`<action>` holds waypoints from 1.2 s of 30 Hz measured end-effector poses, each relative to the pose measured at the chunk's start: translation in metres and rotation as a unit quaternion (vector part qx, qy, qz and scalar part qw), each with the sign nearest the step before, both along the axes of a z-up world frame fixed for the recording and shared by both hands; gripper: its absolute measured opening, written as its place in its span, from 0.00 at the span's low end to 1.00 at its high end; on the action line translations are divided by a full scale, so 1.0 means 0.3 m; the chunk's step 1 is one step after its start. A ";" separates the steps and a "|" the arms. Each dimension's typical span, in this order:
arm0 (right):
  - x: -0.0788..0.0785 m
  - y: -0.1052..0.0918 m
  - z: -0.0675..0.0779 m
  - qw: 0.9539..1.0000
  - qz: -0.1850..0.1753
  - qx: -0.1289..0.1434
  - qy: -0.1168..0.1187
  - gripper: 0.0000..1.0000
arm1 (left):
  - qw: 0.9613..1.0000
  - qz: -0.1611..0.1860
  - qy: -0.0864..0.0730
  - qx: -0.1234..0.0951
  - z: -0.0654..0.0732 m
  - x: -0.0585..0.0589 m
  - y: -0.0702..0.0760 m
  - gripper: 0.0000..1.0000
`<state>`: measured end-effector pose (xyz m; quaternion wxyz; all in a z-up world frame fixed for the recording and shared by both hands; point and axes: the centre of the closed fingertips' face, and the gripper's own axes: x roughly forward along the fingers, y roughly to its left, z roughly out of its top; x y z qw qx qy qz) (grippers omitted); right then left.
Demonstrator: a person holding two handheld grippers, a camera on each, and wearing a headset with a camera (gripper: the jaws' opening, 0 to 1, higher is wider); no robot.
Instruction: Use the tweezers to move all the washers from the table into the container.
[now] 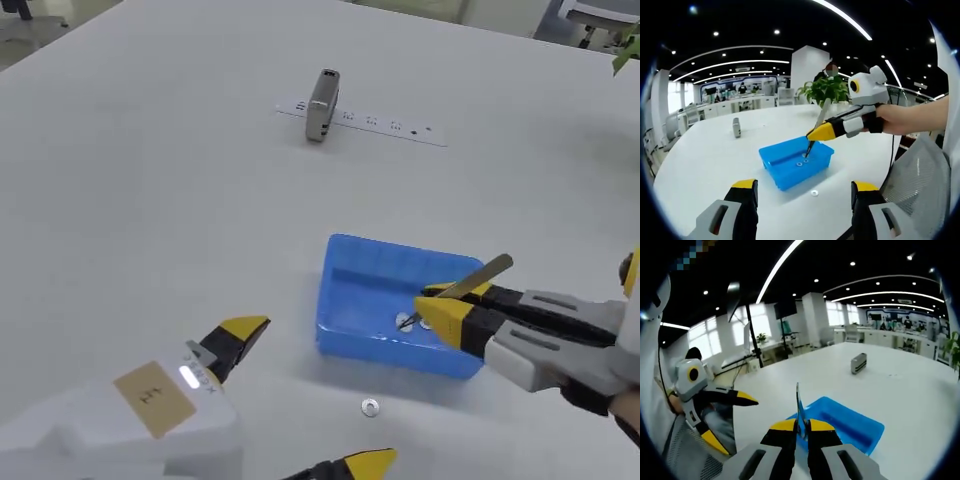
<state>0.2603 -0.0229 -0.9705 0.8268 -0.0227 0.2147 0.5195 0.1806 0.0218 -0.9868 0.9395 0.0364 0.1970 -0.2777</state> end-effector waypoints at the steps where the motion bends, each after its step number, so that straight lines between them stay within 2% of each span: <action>1: 0.008 0.001 -0.004 1.000 -0.002 0.000 0.003 0.04 | 1.000 0.000 0.001 -0.001 -0.001 0.000 0.000 0.77; 14: 0.107 0.019 -0.087 0.997 -0.024 0.006 0.066 0.04 | 1.000 -0.002 0.003 -0.002 -0.003 -0.002 -0.002 0.77; 18: 0.123 0.029 -0.116 0.997 -0.018 -0.001 0.069 0.04 | 1.000 -0.003 0.005 -0.003 -0.005 -0.002 -0.003 0.77; 22: 0.128 0.045 -0.152 0.997 -0.008 -0.020 0.071 0.04 | 1.000 -0.003 0.007 -0.001 -0.009 -0.003 -0.003 0.76; 36: 0.145 0.048 -0.196 0.996 -0.005 -0.041 0.073 0.04 | 1.000 -0.002 0.011 -0.001 -0.010 -0.004 -0.004 0.76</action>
